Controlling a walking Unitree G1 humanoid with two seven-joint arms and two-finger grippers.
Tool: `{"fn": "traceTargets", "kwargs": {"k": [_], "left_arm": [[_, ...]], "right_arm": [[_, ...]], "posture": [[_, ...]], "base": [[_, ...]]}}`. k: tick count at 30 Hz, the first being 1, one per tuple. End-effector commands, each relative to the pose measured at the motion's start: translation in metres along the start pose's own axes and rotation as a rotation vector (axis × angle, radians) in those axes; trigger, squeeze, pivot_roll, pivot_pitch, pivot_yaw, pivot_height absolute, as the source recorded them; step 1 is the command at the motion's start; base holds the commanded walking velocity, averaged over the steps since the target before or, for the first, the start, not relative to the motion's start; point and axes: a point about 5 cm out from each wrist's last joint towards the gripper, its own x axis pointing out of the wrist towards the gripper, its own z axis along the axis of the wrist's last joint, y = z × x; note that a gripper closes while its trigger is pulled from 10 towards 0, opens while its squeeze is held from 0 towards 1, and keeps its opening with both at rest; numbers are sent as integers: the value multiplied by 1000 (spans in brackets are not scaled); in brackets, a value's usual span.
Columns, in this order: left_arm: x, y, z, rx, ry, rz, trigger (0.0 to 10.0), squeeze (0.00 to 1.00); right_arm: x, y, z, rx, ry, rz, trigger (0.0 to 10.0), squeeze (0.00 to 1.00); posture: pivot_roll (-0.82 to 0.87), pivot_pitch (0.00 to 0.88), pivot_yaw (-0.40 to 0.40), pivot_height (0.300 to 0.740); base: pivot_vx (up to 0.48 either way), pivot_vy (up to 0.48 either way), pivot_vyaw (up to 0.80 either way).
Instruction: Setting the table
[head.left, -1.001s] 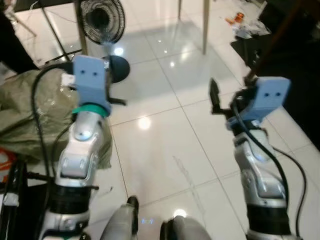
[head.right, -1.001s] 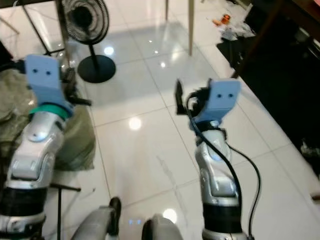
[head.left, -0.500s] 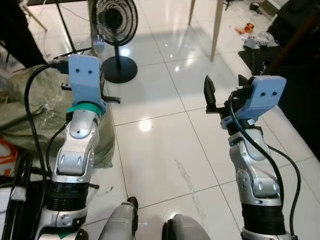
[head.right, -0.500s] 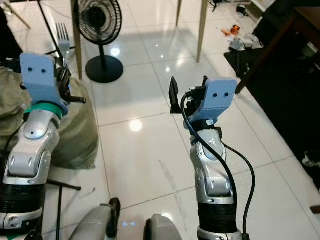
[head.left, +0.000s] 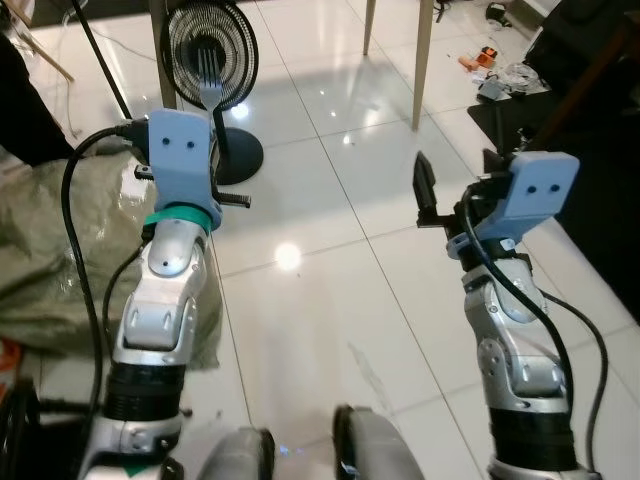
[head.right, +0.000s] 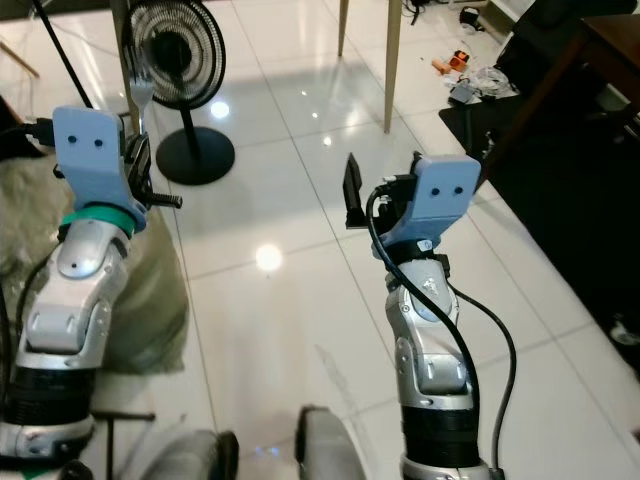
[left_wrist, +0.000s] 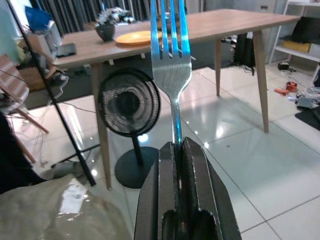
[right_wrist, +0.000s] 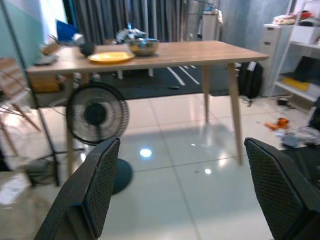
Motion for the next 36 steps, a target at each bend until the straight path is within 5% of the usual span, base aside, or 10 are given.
{"fn": "traceTargets", "kwargs": {"k": [1, 36], "left_arm": [[-2, 3, -6, 5, 22, 10, 10000, 0], [-1, 4, -6, 7, 19, 13, 10000, 0]], "right_arm": [[-1, -1, -2, -3, 6, -5, 10000, 0], [1, -1, -3, -17, 7, -12, 10000, 0]], "posture": [[6, 73, 11, 740], [13, 79, 11, 740]], "base": [[461, 0, 0], [459, 0, 0]]}}
